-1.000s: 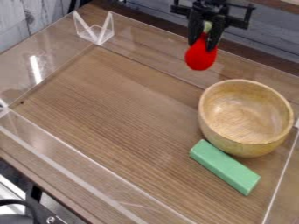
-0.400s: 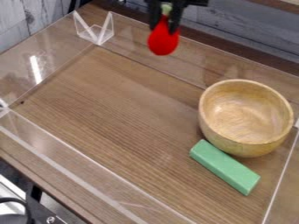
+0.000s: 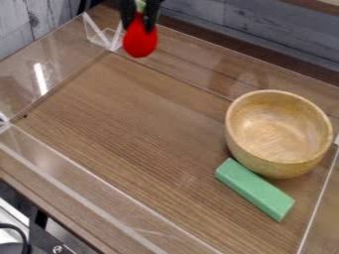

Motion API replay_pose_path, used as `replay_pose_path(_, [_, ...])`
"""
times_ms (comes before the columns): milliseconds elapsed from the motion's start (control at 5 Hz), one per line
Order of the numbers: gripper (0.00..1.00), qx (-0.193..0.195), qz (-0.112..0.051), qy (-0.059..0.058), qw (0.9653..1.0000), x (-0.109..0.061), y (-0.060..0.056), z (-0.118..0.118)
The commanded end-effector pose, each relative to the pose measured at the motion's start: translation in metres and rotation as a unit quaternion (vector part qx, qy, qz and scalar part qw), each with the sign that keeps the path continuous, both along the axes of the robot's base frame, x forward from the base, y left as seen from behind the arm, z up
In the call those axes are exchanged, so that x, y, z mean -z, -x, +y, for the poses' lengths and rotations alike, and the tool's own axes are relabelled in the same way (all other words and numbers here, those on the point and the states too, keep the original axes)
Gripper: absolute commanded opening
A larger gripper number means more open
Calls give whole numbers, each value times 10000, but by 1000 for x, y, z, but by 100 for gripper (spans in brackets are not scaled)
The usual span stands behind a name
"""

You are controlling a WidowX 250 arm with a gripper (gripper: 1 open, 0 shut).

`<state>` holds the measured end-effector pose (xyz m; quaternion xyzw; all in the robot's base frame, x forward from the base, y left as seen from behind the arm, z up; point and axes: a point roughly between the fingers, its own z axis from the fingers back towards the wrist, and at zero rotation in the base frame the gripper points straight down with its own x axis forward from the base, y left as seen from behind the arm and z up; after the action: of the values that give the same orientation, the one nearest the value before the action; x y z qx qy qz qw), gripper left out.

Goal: Move the red object to the left side of the table

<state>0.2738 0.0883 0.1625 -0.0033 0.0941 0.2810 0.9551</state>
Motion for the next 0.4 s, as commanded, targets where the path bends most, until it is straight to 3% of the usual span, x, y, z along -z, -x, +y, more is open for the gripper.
replay_pose_path(0, [0,-329,-306,-185,9988,-17,17,27])
replay_pose_path(200, [0,-651,-266,-229,9973,-15,31,52])
